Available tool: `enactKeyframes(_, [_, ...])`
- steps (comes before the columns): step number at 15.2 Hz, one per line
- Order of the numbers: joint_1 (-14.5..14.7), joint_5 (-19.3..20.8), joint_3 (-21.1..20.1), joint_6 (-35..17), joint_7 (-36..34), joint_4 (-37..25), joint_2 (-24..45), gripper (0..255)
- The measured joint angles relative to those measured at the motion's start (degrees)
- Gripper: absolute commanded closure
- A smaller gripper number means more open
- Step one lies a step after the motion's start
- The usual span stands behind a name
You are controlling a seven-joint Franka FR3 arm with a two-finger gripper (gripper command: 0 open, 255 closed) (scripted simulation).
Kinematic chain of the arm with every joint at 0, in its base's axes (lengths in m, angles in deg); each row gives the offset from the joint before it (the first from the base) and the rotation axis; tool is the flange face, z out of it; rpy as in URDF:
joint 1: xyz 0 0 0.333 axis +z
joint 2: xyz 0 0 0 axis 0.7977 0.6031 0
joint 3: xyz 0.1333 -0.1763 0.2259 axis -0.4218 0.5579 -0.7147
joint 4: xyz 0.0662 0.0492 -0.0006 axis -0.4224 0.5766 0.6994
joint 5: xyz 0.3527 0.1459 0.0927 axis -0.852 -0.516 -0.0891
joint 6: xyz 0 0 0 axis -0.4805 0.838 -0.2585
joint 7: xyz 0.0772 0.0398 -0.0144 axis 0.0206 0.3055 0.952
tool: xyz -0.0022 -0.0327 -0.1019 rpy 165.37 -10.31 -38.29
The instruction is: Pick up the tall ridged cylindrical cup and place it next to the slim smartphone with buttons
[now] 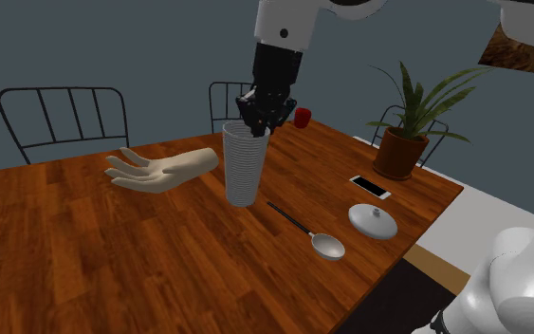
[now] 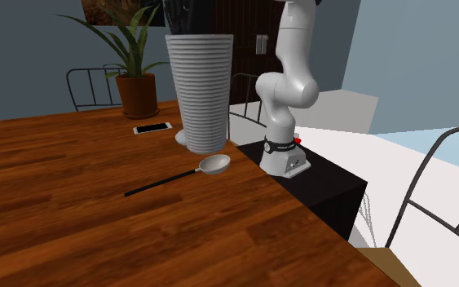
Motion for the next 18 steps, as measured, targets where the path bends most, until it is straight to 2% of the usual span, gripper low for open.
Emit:
enactKeyframes(3, [-0.64,-0.17,0.89,1.04,1.39,-0.35,-0.57,255])
enactKeyframes(12, [-6.03,-0.59,8.94,2.4,14.75,3.07,-4.05,255])
enactKeyframes(18, [-9.41,0.28,13.79,3.32,22.86,1.47,-2.52,255])
